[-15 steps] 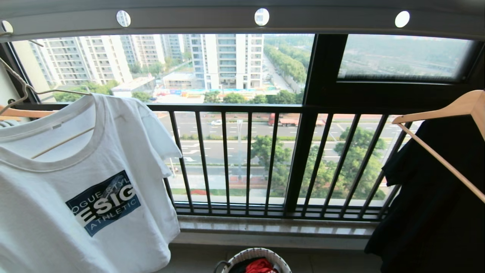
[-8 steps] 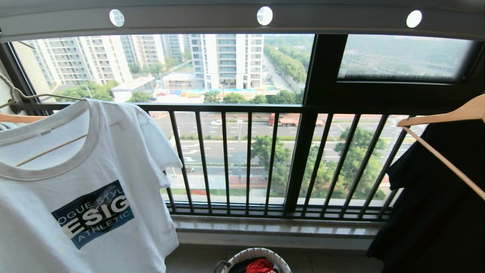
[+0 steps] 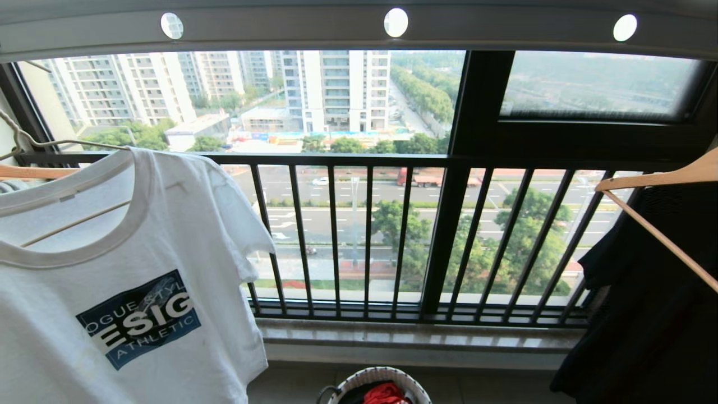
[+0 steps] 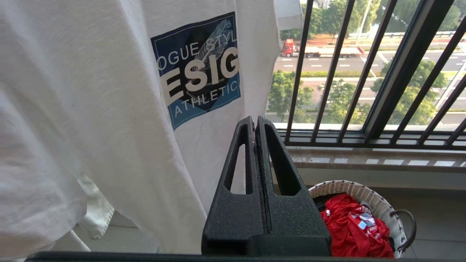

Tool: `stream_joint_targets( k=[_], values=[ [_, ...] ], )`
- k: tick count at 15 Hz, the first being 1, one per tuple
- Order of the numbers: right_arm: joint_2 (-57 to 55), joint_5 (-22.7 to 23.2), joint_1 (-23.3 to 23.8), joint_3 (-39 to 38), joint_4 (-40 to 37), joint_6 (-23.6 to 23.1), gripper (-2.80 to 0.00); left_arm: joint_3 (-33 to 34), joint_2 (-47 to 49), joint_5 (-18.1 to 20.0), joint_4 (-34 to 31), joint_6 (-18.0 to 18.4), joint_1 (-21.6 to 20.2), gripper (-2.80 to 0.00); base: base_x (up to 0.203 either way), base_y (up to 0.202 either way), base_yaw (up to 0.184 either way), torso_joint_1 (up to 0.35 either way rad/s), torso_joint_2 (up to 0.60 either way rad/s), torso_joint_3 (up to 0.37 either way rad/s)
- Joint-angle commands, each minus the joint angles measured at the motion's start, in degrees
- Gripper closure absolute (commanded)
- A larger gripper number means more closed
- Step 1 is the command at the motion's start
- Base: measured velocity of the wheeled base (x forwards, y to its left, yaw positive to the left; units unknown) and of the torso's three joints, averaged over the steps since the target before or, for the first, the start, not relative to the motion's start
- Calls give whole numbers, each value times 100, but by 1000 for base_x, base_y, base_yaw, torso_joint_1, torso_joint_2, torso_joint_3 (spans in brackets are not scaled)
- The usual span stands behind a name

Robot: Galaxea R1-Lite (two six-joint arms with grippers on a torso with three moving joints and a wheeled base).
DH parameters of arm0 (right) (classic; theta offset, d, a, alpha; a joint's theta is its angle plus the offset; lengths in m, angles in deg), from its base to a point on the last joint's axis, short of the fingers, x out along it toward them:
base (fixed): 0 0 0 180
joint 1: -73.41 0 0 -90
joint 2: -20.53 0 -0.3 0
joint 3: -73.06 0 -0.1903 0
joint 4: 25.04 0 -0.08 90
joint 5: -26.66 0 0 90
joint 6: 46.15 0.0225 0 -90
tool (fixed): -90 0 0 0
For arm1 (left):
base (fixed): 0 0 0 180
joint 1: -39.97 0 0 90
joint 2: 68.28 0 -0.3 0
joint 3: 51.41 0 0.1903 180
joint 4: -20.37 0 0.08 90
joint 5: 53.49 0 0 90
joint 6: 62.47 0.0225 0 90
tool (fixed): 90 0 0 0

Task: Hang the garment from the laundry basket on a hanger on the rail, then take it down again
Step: Take the clothes off the clothes rack

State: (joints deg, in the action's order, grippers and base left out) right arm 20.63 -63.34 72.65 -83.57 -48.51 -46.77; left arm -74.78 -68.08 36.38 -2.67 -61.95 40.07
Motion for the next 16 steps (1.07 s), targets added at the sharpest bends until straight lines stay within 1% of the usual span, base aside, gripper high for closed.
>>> stream_joint_targets(
  k=[1, 16],
  values=[
    [-1, 0, -2, 0, 1, 1, 0, 0, -3, -4, 2, 0, -1, 0, 0, 0, 0, 0, 0, 0],
    [-1, 0, -2, 0, 9, 1, 0, 0, -12, -4, -7, -26, -1, 0, 0, 0, 0, 0, 0, 0]
  ],
)
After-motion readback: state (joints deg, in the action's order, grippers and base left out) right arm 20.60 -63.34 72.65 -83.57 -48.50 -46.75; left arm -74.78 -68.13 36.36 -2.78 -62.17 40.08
